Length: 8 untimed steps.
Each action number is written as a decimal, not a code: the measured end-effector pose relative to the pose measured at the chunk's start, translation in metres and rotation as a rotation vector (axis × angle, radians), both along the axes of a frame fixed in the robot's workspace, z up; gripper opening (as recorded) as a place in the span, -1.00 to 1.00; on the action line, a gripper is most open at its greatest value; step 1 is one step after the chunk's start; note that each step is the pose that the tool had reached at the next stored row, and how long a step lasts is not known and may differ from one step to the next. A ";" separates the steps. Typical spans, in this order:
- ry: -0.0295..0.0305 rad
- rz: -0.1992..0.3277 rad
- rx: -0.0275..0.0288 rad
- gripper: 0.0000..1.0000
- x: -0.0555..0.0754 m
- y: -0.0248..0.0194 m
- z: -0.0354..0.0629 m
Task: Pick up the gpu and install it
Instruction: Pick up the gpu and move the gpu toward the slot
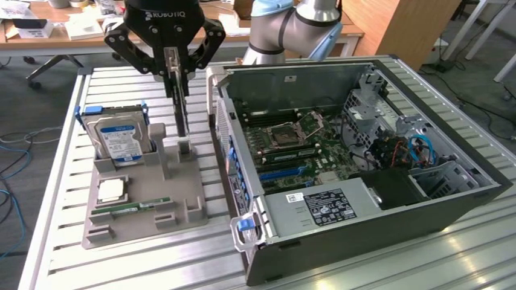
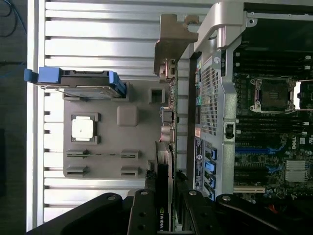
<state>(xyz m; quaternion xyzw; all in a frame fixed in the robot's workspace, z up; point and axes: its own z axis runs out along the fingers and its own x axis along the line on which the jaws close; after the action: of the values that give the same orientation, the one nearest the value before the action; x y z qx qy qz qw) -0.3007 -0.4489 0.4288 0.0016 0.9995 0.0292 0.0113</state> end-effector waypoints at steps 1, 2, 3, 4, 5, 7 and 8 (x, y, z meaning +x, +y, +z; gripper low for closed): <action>0.0000 0.000 0.0000 -0.47 0.000 0.0000 0.0000; 0.0000 0.000 0.0001 -0.47 0.000 0.0000 0.0000; 0.0000 0.000 0.0000 -0.47 0.000 0.0000 0.0000; 0.0001 0.000 0.0000 -0.47 0.000 0.0000 0.0001; 0.0002 0.000 -0.0001 -0.47 0.001 0.0000 0.0002; 0.0001 0.000 0.0000 -0.47 0.004 0.0000 0.0001; 0.0001 0.000 0.0000 -0.47 0.005 0.0000 0.0001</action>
<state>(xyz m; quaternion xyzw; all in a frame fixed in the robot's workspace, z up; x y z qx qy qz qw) -0.2954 -0.4489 0.4288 0.0015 0.9995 0.0291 0.0113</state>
